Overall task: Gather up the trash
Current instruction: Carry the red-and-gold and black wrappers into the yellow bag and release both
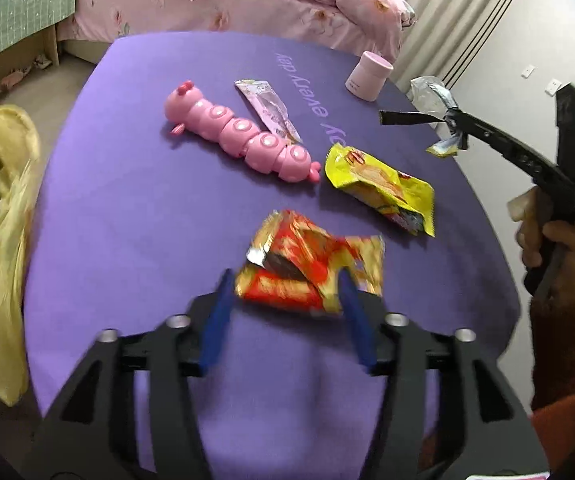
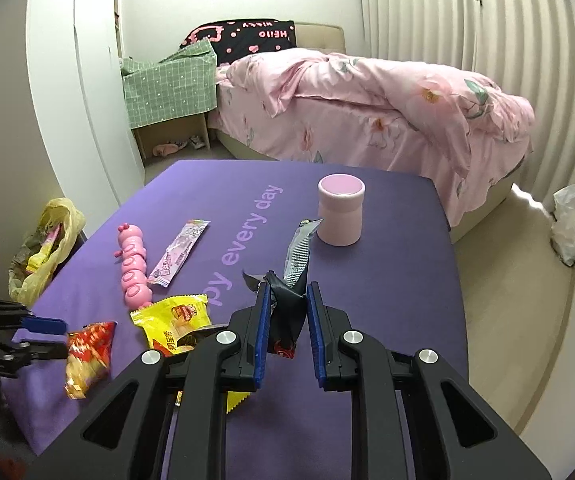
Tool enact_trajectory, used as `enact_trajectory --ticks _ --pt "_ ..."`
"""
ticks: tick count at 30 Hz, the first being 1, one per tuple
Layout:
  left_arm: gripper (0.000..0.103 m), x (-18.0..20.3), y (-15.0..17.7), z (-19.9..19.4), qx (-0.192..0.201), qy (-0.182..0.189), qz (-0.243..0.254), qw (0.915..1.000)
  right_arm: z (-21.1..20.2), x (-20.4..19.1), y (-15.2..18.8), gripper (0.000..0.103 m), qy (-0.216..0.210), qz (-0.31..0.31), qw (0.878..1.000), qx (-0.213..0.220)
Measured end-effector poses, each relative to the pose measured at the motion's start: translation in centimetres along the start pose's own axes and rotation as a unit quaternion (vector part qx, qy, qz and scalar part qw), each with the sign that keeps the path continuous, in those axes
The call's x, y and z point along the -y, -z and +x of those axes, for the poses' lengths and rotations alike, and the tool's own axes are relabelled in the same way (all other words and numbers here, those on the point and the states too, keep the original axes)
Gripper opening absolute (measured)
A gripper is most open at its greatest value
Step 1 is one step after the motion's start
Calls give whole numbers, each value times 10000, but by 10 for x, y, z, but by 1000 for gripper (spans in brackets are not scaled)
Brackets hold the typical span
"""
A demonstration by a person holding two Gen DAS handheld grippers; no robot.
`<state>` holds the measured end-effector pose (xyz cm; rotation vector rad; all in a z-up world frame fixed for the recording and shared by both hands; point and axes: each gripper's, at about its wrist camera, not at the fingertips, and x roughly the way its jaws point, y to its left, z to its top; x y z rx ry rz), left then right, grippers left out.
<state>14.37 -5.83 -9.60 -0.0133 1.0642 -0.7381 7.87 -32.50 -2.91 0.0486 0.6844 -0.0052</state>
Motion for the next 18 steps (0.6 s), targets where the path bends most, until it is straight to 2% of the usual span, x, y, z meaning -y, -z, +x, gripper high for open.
enact_trajectory --ticks 2,4,8,11,12,14,18 --pt "55 -4 4 0 -238 287 -227 9990 -2 -1 1 18 30 -13 10000 28" --pt "56 -1 3 8 -411 421 -285 9979 -5 -1 3 18 94 -12 9999 97" --pt "56 5 -7 29 -483 385 -435 9971 -9 1 5 18 163 115 9996 174" --pt "54 8 -21 38 -299 211 -501 9981 -15 4 4 18 187 194 9994 228" --pt "42 9 -25 41 -251 182 -475 9984 -17 4 4 18 180 206 9993 254" --pt "27 12 -29 44 -205 60 -379 9991 -21 3 2 18 169 186 9992 313" --pt "18 20 -27 33 -13 1 -1 10000 -30 -6 -3 18 164 2 9989 441"
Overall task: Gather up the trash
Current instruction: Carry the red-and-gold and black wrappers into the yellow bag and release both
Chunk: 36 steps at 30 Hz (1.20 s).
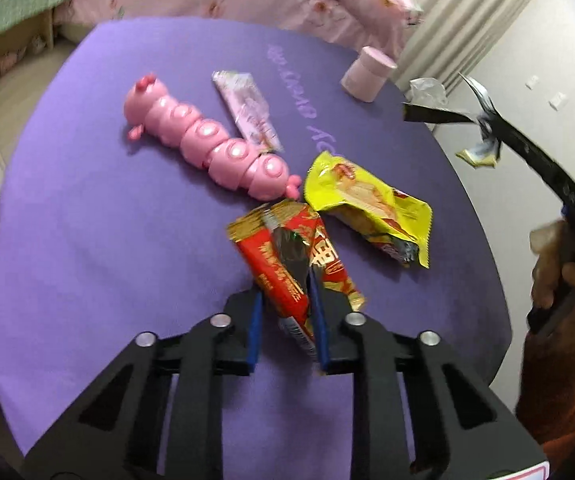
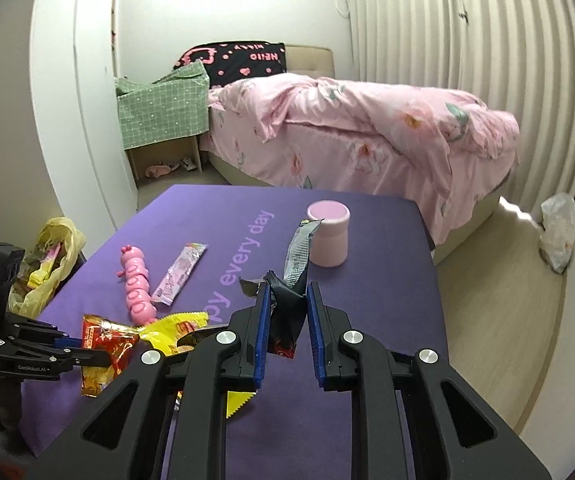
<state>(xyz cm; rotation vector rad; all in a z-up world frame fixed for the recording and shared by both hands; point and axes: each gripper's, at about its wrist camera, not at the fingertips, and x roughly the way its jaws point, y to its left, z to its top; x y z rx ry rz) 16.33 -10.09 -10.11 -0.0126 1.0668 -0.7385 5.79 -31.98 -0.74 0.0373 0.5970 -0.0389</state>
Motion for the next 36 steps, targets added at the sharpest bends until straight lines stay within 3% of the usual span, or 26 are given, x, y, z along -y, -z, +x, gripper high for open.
enact_trajectory --ticks 6,11,20,25,29,34,36 --pt "18 -2 -1 -41 572 -367 300 9972 -8 -22 -18 18 -212 -172 9994 203" --pt "18 -28 -9 -87 1118 -656 146 9915 -14 -52 -38 18 -467 -406 9973 396" --pt "18 -120 6 -184 2066 -1536 -735 9635 -10 -128 -69 18 -1087 -927 9882 553" --pt "19 -171 26 -216 2235 -2032 -1196 9458 -1 -167 -74 18 -1375 -1179 9822 494" --pt "19 -211 42 -225 2178 -2230 -1567 9372 9 -197 -76 18 -1581 -1371 9771 392" --pt "23 -247 55 -209 1977 -1992 -1871 9414 23 -223 -75 18 -1705 -1563 9727 200" --pt "44 -259 58 -201 1976 -1739 -1931 9452 28 -235 -74 18 -1717 -1674 9708 112"
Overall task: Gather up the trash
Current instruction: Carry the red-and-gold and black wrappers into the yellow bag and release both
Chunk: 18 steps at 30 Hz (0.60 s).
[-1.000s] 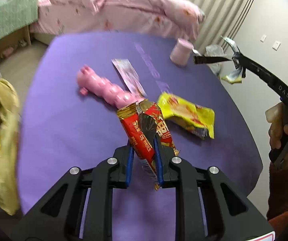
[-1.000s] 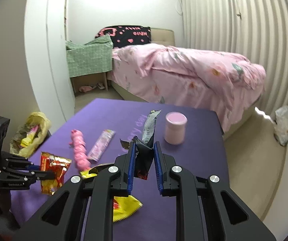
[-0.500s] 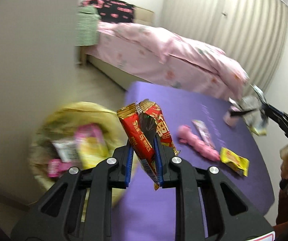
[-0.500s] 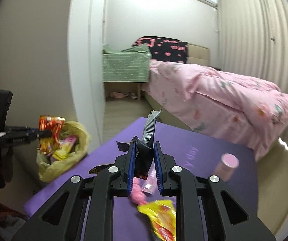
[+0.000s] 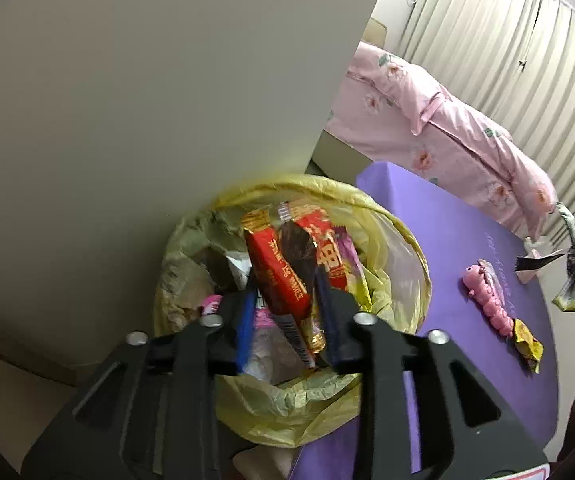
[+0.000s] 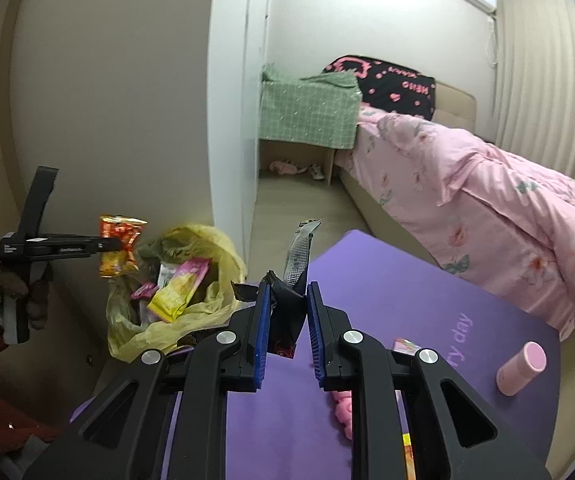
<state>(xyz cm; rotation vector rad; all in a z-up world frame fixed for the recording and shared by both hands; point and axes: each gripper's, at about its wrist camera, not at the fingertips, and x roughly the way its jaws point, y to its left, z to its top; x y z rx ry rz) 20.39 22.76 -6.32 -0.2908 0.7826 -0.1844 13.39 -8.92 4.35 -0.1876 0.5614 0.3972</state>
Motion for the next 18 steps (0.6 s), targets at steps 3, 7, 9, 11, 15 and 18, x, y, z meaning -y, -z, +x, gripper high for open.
enact_trajectory --ticks 3,7,9,11,15,18 --pt "55 -11 0 13 -131 247 -180 9994 13 -8 -4 18 -81 -57 9999 -137" --pt "56 -24 3 1 61 114 -368 9992 31 -20 -10 18 -204 -82 9994 -255" --pt "60 -26 2 -13 307 -56 -405 9987 42 -30 -13 18 -349 -128 9988 -314" --pt "63 -28 5 -35 682 -286 -351 9966 54 -39 -18 18 -482 -175 9981 -356" --pt "66 -35 5 -72 1209 -590 -354 9903 86 -68 -28 18 -914 -283 9942 -498" --pt "66 -45 7 -90 1358 -673 -523 9871 112 -93 -33 18 -1167 -426 9904 -614"
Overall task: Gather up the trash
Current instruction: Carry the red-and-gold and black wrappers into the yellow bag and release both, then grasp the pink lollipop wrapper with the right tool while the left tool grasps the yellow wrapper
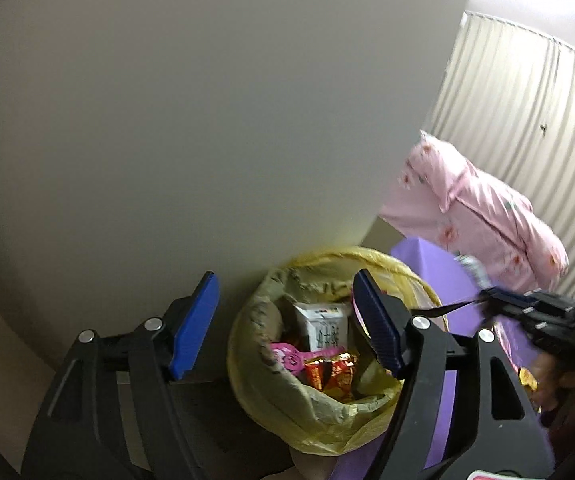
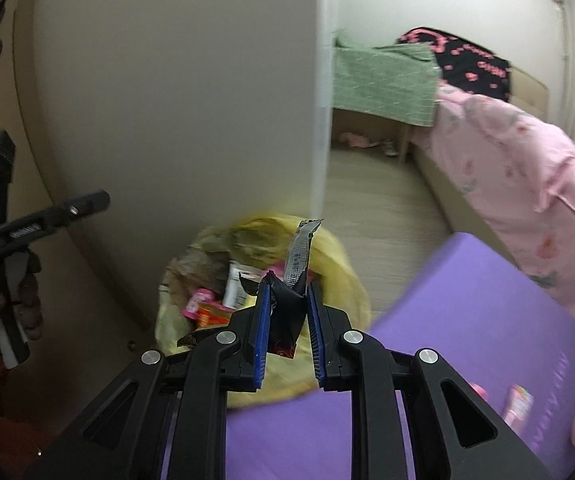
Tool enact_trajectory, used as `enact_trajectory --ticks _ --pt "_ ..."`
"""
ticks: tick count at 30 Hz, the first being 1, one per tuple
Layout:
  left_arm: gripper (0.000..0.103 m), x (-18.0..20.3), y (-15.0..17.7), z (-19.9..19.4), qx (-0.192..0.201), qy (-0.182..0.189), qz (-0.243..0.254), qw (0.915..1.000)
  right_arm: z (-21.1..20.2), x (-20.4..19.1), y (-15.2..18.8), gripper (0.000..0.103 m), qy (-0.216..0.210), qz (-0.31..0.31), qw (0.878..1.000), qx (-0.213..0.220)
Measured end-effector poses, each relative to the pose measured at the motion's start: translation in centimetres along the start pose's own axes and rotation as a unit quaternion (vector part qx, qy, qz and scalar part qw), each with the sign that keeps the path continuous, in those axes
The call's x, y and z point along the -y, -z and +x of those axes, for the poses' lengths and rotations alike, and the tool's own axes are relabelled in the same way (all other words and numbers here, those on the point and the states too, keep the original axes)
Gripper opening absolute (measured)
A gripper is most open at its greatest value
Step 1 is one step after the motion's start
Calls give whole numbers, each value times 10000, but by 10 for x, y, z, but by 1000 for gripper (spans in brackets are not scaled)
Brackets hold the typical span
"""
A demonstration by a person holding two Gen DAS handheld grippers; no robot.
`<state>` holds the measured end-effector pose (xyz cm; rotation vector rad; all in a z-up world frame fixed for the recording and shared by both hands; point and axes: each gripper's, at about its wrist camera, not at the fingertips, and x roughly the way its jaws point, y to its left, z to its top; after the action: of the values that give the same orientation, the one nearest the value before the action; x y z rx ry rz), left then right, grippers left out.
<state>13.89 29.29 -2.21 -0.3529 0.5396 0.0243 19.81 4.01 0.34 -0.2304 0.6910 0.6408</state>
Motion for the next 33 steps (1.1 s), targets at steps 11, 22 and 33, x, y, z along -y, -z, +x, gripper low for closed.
enact_trajectory --ticks 11,22,33 --pt "67 -20 3 -9 -54 -11 -298 9995 61 -16 -21 43 -622 87 9975 -309" --pt "67 18 14 16 -480 244 25 9985 10 24 4 47 -39 298 9995 29" --pt "67 102 40 50 -1095 920 640 9876 -71 91 86 47 1211 529 9912 -109"
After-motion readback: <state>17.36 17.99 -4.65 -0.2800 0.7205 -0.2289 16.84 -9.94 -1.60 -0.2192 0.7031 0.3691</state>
